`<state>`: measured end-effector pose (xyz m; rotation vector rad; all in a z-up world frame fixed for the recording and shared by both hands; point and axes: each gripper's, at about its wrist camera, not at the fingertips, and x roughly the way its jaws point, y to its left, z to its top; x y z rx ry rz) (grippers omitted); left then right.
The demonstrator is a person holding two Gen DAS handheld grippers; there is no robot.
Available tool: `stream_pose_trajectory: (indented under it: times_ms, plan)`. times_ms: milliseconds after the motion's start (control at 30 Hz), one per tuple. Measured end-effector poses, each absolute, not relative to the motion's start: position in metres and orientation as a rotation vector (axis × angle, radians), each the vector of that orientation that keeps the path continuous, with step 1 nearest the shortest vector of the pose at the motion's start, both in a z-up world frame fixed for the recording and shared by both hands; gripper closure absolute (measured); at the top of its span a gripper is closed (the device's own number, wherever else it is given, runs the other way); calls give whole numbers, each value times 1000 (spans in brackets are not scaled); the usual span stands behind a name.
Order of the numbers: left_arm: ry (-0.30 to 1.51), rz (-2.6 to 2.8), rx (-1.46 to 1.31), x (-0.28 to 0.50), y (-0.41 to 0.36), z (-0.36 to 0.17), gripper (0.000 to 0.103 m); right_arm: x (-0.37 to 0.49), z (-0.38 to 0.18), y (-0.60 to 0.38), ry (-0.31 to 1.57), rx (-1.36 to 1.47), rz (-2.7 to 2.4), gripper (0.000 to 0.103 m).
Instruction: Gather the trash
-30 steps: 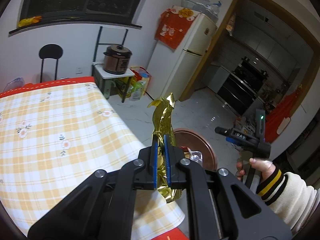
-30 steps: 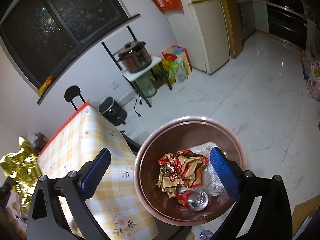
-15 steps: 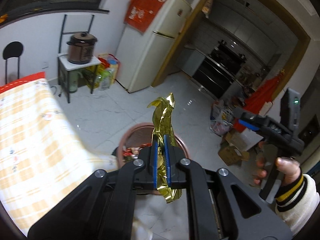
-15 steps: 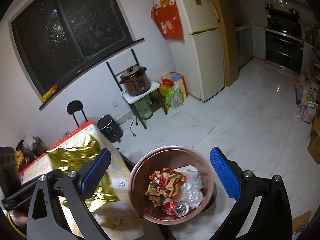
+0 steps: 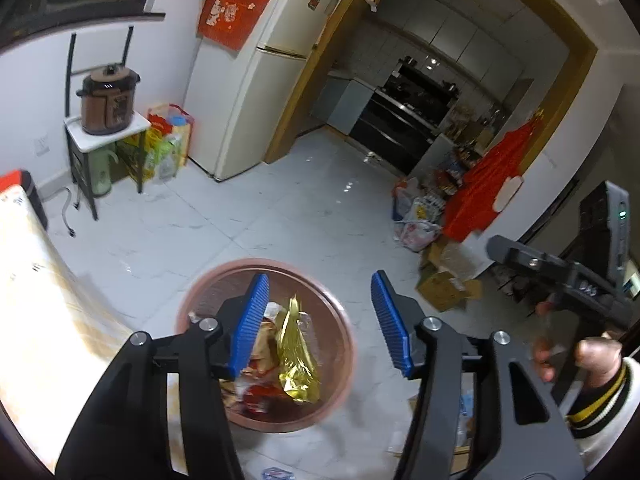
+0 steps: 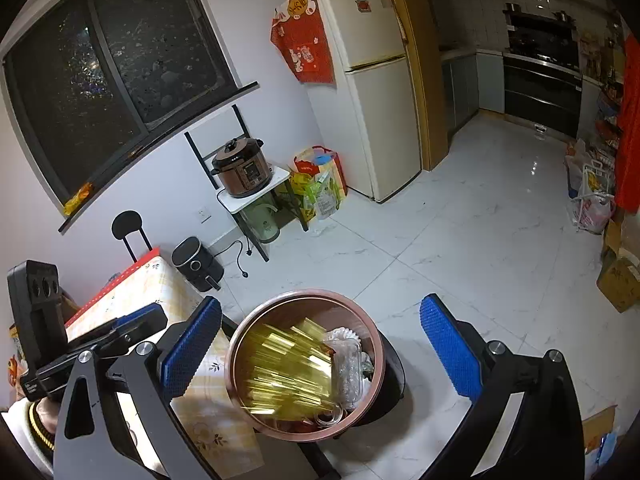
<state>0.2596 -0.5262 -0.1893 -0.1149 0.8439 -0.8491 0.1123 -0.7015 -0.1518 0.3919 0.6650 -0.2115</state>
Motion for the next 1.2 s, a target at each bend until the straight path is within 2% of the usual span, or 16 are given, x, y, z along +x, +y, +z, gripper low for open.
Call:
stream_pose_trajectory:
  times_ms: [67, 100, 167, 233, 300, 1200]
  plan:
    - [820, -819, -103, 258, -515, -183, 38, 112, -149, -699, 660, 391, -209, 5]
    - [810, -804, -95, 255, -510, -179, 28, 112, -148, -697, 657, 390, -207, 5]
    - [773, -749, -66, 250, -494, -168, 19, 112, -143, -693, 650, 388, -206, 5]
    - [742, -711, -43, 244, -477, -158, 18, 112, -139, -687, 647, 380, -205, 5]
    - [722, -670, -23, 239, -460, -149, 7, 112, -133, -676, 641, 362, -203, 5]
    - [470, -393, 45, 128, -221, -7, 6, 59, -26, -465, 539, 156, -221, 5]
